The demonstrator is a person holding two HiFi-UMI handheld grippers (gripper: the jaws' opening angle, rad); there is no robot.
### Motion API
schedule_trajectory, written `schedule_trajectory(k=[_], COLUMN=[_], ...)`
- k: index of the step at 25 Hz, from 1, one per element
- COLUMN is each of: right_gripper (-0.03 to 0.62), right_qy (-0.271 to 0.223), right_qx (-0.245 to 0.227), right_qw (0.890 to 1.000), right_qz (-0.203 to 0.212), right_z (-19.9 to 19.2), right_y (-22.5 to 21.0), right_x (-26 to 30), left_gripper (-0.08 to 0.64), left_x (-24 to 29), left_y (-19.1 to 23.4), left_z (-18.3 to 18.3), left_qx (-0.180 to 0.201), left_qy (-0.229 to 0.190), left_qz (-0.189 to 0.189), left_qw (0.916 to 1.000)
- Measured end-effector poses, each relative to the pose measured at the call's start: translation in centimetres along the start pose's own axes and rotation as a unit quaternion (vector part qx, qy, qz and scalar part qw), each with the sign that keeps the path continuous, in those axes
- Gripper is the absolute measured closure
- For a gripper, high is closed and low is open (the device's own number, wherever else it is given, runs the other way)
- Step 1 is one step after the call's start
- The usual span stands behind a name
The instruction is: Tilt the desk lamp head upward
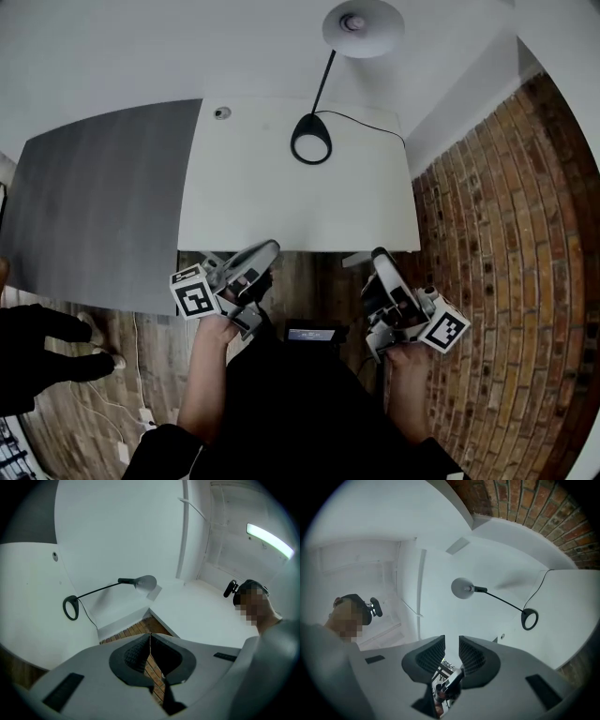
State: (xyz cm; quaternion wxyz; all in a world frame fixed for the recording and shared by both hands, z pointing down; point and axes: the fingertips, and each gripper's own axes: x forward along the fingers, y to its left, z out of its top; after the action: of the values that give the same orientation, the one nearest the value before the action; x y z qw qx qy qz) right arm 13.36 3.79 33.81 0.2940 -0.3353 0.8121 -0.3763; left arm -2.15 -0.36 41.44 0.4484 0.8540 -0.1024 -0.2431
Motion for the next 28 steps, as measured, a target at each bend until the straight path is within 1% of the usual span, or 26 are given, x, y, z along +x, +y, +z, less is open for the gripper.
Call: schedule_trajectory(k=[5, 10, 14, 17, 19, 22, 28], right_gripper=[0.506, 0.518, 0.525, 0.529, 0.534, 0.540, 0.555], right_qy=[-0.020, -0.024, -0.021, -0.013, -0.010, -0.013, -0.015], right_qx=[0.008, 0.016, 0.014, 0.011, 0.015, 0.018, 0.002], right_qw=[1.000, 1.000, 0.999, 0.999, 0.998, 0.997, 0.997], right_qz=[0.001, 0.011, 0.030, 0.049, 0.057, 0.069, 0.081], right_z=[1.0, 1.3, 1.4, 1.1, 0.7, 0.2, -0.5], right_y=[0.3, 1.1, 1.6, 2.0, 2.0, 2.7, 4.0], right_x=[-5.9, -10.3, -12.4, -14.3, -14.9, -15.6, -15.6], left_gripper=[0.551, 0.551, 0.551, 0.551, 0.551, 0.551, 0.551], left_x=[2.4, 4.2, 4.5, 4.0, 3.8, 3.9, 4.3], left_y=[-3.2, -6.2, -7.9, -9.1, -9.8, -10.8, -12.0], left_z=[-4.1, -8.3, -10.5, -12.5, -13.3, -13.9, -13.9], left_qx=[0.010, 0.024, 0.039, 0.058, 0.065, 0.062, 0.069], left_qy=[0.028, 0.052, 0.065, 0.075, 0.079, 0.082, 0.090], left_qz=[-0.003, 0.000, 0.016, 0.026, 0.034, 0.043, 0.024], left_qw=[0.9996, 0.9983, 0.9970, 0.9951, 0.9942, 0.9938, 0.9933])
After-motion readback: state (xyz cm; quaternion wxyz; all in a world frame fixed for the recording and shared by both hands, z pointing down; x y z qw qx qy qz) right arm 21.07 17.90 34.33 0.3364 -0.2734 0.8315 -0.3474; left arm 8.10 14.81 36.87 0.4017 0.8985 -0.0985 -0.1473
